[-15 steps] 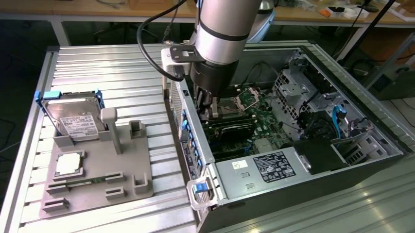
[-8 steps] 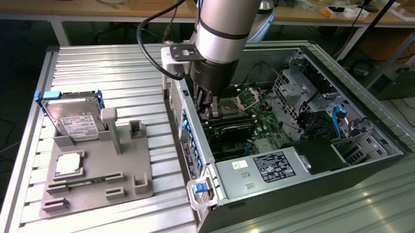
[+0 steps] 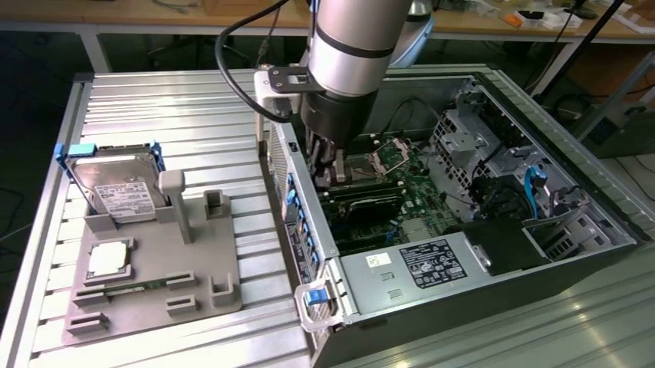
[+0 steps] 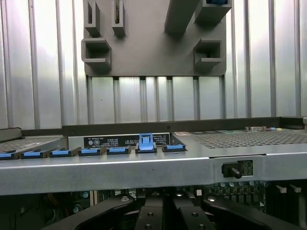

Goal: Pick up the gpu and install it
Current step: 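Press down on the gpu until it lock into place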

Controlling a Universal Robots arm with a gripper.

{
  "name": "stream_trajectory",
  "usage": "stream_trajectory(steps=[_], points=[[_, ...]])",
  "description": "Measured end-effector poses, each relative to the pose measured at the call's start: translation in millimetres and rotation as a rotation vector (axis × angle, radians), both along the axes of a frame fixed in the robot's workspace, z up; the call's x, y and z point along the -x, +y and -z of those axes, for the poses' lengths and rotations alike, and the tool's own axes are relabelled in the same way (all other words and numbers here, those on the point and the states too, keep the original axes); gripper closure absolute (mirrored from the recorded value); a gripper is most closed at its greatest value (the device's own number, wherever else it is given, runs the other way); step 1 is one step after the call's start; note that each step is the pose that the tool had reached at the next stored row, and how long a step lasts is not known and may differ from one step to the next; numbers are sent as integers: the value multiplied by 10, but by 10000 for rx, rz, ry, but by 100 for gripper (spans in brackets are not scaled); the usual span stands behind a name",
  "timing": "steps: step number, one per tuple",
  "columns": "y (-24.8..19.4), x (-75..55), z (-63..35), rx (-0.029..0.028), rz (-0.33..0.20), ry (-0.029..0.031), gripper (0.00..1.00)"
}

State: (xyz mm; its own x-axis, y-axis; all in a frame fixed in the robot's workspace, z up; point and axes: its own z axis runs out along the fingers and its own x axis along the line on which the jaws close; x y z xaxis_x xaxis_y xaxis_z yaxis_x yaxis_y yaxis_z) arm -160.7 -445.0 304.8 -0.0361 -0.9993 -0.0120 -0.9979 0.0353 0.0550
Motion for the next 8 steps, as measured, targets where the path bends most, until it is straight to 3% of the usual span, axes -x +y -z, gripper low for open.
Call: stream_trajectory(steps=[8], points=[[0, 2, -28, 1, 0, 7, 89]])
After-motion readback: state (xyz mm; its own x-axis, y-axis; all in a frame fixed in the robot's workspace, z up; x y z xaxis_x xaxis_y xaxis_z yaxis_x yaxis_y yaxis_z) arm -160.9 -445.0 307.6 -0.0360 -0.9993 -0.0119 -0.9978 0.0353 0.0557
